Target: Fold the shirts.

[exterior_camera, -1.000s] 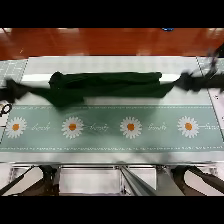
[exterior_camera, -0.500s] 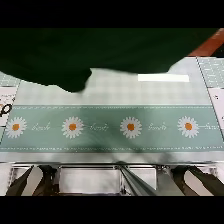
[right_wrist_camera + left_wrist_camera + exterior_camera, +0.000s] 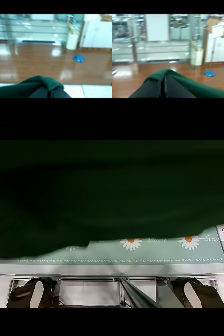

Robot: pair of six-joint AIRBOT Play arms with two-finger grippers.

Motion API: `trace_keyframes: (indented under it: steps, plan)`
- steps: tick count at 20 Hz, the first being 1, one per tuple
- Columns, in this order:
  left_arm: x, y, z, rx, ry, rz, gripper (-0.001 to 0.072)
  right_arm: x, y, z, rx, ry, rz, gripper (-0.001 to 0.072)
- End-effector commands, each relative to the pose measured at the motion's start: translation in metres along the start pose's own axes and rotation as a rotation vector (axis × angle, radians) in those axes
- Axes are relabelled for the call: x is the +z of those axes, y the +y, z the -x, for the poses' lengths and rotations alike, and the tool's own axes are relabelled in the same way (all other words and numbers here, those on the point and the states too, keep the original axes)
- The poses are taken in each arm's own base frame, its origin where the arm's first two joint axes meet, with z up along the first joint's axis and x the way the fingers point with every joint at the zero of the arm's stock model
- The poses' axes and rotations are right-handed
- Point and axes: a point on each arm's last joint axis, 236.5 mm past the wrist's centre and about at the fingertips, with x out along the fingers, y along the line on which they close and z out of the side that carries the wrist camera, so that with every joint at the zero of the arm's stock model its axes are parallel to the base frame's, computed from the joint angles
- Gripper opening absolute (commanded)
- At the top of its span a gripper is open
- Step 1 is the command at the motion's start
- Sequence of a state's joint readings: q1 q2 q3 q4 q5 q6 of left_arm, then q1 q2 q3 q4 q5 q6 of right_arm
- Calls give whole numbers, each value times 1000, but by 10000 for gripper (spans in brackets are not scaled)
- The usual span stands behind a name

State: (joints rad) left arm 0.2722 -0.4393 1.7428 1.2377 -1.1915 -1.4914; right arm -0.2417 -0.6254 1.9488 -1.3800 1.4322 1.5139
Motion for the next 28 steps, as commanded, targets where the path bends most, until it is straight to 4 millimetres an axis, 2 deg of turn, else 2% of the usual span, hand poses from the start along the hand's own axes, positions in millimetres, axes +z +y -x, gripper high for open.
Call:
trace_keyframes:
  steps: [1,3,7,9,14,16,19,21,24,26,28]
  plan:
    - [-39,42,20,111,143,71,19,-43,-15,0,-66,104,-29,21]
    - [-82,40,-11,78,276,130,19,-75,-20,-30,-63,213,-46,21]
    - [-205,38,-89,79,633,208,19,-151,-14,-101,23,467,-76,21]
    - [-268,39,-133,79,770,218,19,-187,-11,-151,77,560,-86,21]
    - [-391,48,-248,102,931,258,20,-297,-12,-295,168,764,-203,21]
    - [-441,54,-286,118,1008,285,20,-342,-12,-349,192,812,-270,21]
    - [-509,58,-336,123,1100,375,20,-386,-5,-421,243,817,-375,21]
    - [-536,56,-366,107,1111,469,20,-409,0,-455,266,834,-419,21]
    - [-555,48,-393,76,1109,566,20,-435,0,-483,273,856,-419,21]
    - [-564,42,-392,62,1135,598,20,-446,-1,-488,269,874,-430,21]
    - [-570,39,-378,53,1200,592,20,-451,0,-482,279,907,-428,21]
